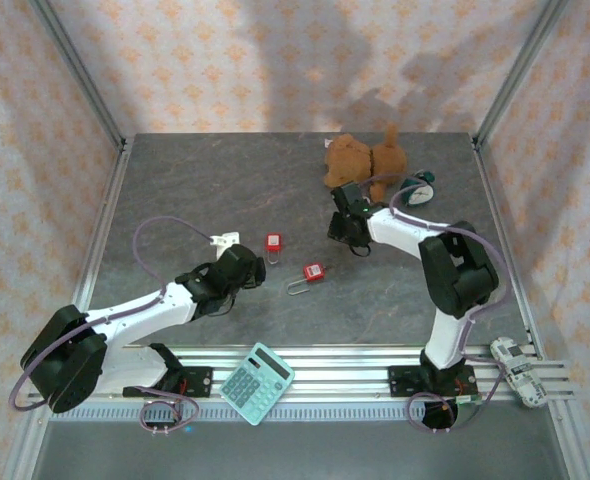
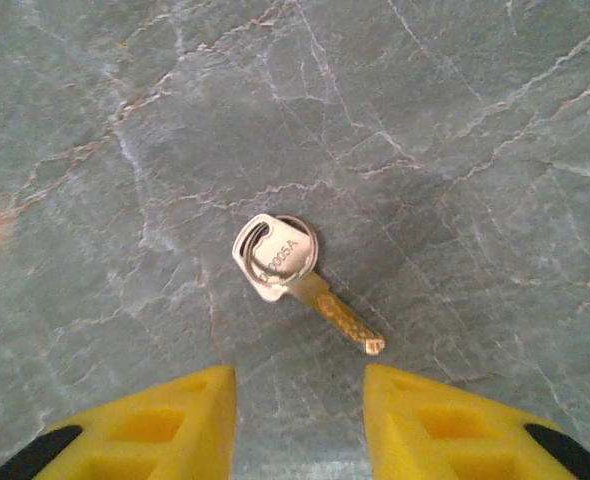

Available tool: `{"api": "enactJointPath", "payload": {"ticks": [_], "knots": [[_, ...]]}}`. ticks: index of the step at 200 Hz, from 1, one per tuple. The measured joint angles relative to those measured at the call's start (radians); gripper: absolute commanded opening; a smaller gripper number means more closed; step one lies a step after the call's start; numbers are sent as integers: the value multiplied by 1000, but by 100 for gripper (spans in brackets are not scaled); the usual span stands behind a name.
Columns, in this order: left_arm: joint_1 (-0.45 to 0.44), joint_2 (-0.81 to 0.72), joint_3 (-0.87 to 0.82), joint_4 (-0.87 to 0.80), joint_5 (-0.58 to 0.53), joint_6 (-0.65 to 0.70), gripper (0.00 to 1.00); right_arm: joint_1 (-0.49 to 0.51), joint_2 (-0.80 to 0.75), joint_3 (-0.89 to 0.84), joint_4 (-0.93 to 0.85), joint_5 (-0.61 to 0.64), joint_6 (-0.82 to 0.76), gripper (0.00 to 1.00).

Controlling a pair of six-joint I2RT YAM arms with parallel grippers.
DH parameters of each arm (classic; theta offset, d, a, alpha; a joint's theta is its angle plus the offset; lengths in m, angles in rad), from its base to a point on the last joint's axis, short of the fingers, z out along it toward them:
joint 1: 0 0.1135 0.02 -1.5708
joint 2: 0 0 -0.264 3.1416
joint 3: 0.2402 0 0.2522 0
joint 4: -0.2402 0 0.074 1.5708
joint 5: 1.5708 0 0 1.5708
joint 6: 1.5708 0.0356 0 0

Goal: Unlock with the key

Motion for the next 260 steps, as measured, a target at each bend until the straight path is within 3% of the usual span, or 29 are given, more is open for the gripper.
{"api": "enactJointPath", "payload": {"ticks": [54,95,137,169,212,235,260], "knots": [[0,-24,-3,1,-4,0,78,-10,78,58,6,2,18,26],[0,-23,-6,1,-4,0,78,-10,101,84,8,16,4,7],[0,3,-12,14,-4,0,78,-10,101,84,5,31,-26,0],[0,32,-12,29,-3,4,78,-10,88,64,12,31,-41,0],[0,65,-11,48,0,19,78,-10,-45,-58,13,52,-64,0],[0,90,-9,53,4,19,78,-10,-70,-59,16,62,-72,22],[0,103,-5,56,9,18,78,-10,-60,-54,18,55,-47,35]]}}
